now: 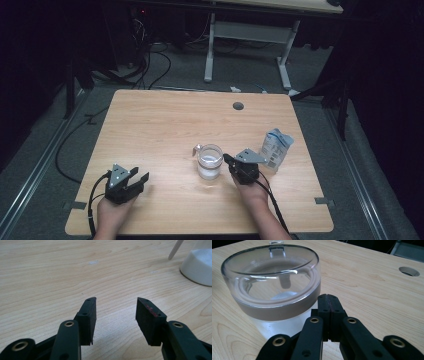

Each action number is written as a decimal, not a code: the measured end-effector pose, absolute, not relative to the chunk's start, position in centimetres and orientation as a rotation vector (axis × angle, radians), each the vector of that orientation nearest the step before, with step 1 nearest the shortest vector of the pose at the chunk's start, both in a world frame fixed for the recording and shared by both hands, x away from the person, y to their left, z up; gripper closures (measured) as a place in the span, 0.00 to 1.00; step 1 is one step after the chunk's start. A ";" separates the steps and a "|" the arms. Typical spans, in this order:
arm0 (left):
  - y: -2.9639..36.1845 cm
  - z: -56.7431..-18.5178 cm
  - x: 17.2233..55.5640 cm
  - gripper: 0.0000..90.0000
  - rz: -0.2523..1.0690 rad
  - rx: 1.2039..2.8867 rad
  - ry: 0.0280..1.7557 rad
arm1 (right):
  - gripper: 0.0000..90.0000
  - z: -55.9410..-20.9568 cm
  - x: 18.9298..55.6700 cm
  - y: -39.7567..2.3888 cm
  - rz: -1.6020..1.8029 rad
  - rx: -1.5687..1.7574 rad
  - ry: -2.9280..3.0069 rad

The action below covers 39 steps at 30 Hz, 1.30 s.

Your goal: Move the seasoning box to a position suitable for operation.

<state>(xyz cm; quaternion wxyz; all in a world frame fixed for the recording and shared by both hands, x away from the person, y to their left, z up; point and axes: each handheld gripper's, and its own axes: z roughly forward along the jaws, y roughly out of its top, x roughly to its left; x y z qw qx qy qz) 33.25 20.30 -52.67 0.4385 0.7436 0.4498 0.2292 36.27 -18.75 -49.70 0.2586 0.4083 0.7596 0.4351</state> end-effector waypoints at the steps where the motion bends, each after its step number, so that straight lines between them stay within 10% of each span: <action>1: 20.3 -52.7 33.3 0.57 0.570 1.846 1.120 | 1.00 -49.7 36.3 -18.7 1.185 1.103 2.060; 39: 20.6 -52.7 32.9 0.57 0.549 1.824 1.128 | 1.00 -49.5 32.8 -17.2 1.213 1.025 2.096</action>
